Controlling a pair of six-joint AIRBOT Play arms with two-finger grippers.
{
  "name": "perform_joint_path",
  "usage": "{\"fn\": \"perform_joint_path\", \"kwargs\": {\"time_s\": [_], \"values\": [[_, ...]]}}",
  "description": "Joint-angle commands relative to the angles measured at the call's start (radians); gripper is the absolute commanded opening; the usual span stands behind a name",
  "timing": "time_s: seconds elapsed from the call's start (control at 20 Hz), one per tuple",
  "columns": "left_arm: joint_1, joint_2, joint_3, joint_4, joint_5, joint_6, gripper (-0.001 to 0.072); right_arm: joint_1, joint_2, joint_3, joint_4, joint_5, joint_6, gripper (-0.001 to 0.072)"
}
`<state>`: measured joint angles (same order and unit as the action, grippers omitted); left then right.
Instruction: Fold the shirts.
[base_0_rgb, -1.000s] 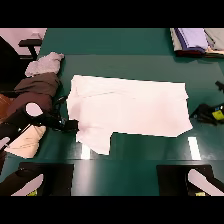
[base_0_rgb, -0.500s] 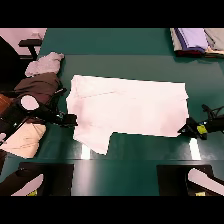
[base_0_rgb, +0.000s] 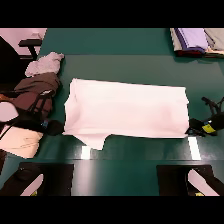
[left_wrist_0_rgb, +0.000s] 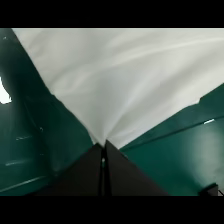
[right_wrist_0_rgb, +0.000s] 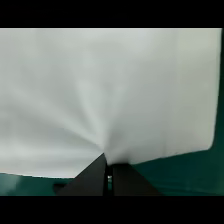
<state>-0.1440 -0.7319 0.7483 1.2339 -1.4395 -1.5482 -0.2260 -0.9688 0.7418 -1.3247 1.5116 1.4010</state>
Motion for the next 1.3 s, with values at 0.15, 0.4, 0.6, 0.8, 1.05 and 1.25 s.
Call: {"fn": "perform_joint_path", "kwargs": {"time_s": [0.15,0.4,0.6,0.8,1.05,1.25], "values": [[0.000,0.062,0.002,-0.055,0.109,0.000,0.0022,0.109,0.105,0.089,-0.063,0.037,0.051,0.0012],[0.000,-0.199,0.127,0.017,0.342,0.070,0.0023,0.207,-0.223,0.338,-0.055,-0.052,0.073,0.0012],[0.000,-0.481,0.313,0.020,0.463,0.090,0.0024,0.206,-0.449,0.521,-0.055,-0.064,0.072,0.0013],[0.000,-0.649,0.427,0.020,0.553,0.090,0.0026,0.204,-0.596,0.674,-0.045,-0.061,0.047,0.0132],[0.000,-0.658,0.505,0.019,0.486,0.090,0.0534,0.089,-0.629,0.755,0.152,-0.023,-0.069,0.0390],[0.000,-0.660,0.536,-0.020,0.375,0.090,0.0224,-0.094,-0.583,0.589,0.157,-0.033,-0.087,0.0562]]}}
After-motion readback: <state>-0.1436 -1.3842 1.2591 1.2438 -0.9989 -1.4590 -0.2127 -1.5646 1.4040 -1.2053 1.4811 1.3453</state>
